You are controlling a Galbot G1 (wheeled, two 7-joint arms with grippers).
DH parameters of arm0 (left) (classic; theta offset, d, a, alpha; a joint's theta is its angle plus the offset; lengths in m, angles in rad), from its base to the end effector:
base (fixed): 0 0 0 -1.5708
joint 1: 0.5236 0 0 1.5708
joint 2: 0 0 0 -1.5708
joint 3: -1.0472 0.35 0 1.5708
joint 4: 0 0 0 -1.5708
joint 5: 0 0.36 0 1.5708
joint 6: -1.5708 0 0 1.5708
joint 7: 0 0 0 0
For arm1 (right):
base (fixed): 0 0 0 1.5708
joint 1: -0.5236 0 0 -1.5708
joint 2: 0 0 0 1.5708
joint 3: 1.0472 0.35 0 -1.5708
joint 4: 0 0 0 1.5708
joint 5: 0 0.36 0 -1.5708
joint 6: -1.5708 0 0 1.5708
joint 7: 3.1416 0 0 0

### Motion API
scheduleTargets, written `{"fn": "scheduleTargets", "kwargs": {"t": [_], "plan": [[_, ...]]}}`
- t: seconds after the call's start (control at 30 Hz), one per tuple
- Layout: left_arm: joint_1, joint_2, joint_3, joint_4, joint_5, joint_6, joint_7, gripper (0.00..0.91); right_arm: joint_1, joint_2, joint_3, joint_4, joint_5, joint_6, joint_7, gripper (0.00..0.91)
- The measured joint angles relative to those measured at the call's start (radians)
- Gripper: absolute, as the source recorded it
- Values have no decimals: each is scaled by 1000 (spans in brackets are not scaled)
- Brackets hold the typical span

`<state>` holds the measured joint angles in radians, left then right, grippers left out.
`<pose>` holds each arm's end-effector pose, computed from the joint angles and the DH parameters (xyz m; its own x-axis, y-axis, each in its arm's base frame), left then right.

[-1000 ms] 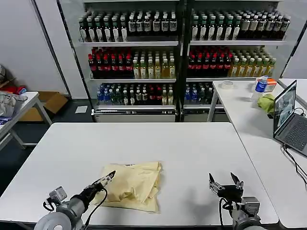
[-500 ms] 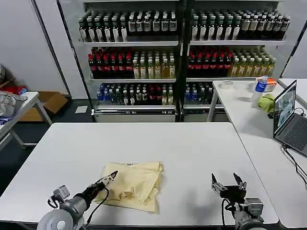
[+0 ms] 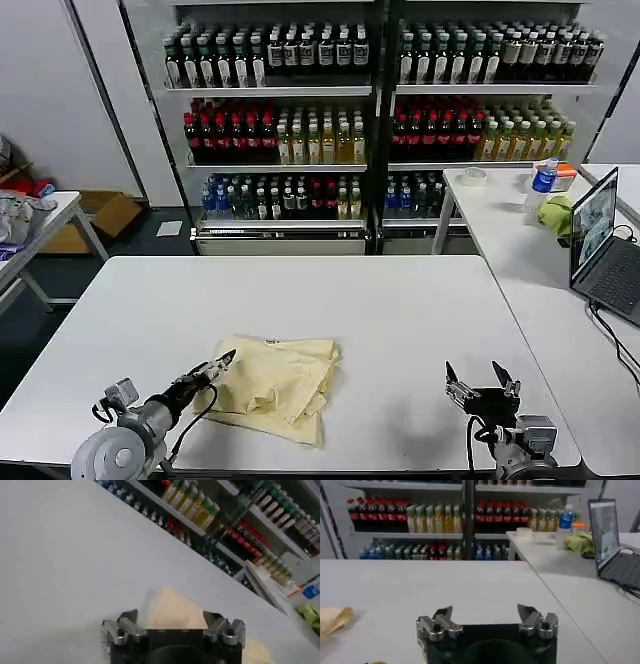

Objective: Fold and organize the clothes.

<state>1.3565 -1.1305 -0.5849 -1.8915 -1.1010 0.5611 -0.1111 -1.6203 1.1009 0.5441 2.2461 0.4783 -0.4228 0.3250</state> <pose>0.2624 0.1197 -0.2991 -0.8225 0.3065 0.4792 -0.0227 0.8241 -0.5661 0.1770 -0.0617 -0.2437 -0.9294 0.0404 0.3670 0.0260 0.9987 -0.0442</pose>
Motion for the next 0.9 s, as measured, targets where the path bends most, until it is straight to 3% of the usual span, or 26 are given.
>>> {"fn": "scheduleTargets", "kwargs": {"t": [0.4,0.43,0.47,0.9], "plan": [[14,-3,27,-13,-29,11,37,907,-14,6,13,17,-2,-6,2,907],[13,-5,33,-15,-35,12,40,393,-16,6,14,19,-3,-6,2,907],[11,-7,36,-16,-39,13,42,10,-19,7,15,22,-4,-6,2,907],[-25,-2,47,10,-102,15,59,10,-47,6,41,45,-3,-10,4,907]]}}
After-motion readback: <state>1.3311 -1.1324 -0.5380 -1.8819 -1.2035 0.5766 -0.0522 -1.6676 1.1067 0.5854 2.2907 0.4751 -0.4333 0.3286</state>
